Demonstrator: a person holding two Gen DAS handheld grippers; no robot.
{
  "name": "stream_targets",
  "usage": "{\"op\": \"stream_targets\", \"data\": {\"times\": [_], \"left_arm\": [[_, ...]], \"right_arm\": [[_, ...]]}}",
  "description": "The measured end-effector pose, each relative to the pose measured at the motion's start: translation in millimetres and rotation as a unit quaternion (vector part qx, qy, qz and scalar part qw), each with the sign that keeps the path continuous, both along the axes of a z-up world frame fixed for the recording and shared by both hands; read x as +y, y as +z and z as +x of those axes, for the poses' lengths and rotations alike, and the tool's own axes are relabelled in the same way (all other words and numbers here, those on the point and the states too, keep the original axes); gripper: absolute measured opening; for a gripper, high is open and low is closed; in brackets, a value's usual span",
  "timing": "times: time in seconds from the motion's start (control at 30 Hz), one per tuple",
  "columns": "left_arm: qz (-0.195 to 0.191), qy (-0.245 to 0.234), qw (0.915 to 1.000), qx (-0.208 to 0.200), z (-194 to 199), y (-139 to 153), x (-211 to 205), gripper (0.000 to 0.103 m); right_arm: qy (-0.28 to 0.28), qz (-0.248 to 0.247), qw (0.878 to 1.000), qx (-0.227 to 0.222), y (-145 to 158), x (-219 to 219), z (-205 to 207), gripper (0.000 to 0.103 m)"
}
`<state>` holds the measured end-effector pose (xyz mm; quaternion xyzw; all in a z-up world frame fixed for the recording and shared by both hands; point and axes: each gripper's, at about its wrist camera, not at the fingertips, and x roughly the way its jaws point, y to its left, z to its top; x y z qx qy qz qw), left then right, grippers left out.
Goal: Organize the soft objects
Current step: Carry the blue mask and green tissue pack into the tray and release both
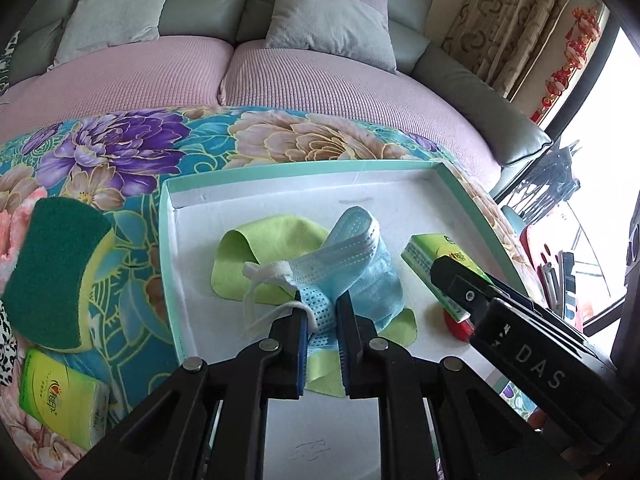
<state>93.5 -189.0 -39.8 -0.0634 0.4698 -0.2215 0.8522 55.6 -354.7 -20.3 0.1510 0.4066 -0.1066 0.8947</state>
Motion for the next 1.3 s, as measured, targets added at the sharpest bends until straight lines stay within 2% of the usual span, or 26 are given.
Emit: {"op": "stream_targets", "data": {"times": [0.6,0.63,0.7,0.77,0.83,0.9,0.97,1.03,1.13,1.3], "left_arm": [[0.017,0.025,0.9995,0.010,9,-2,19,0.014],[0.016,0.025,0.9995,0.009,9,-1,19,0.017],[0.021,0.024,0.9995,0.003,8,2,18,0.031],[0.028,0.021,0.9994,-0.007,6,5,16,0.051],[0.033,0.019,0.9991,-0.017,5,9,14,0.055],[0.041,0.021,0.9987,-0.025,4,13,13,0.061],[0.043,0.027,0.9982,-0.034,3,17,15,0.073],[0.044,0.036,0.9976,-0.040,4,21,19,0.076],[0.038,0.052,0.9970,-0.044,5,26,27,0.091],[0.039,0.079,0.9952,-0.044,10,29,40,0.096]], "right_arm": [[-0.006,-0.003,1.000,-0.008,4,-4,-3,0.056],[-0.008,-0.004,1.000,-0.010,5,-5,-3,0.056],[-0.011,-0.010,1.000,-0.011,6,-5,-3,0.056],[-0.012,-0.011,1.000,-0.008,5,-6,-3,0.057],[-0.015,-0.012,1.000,-0.005,5,-7,-3,0.065],[-0.019,-0.014,1.000,-0.002,4,-7,-3,0.067],[-0.024,-0.014,1.000,0.002,4,-9,-4,0.070],[-0.027,-0.015,0.999,0.006,3,-10,-4,0.077],[-0.031,-0.018,0.999,0.011,3,-11,-5,0.084],[-0.030,-0.032,0.999,0.026,0,-8,-4,0.093]]}}
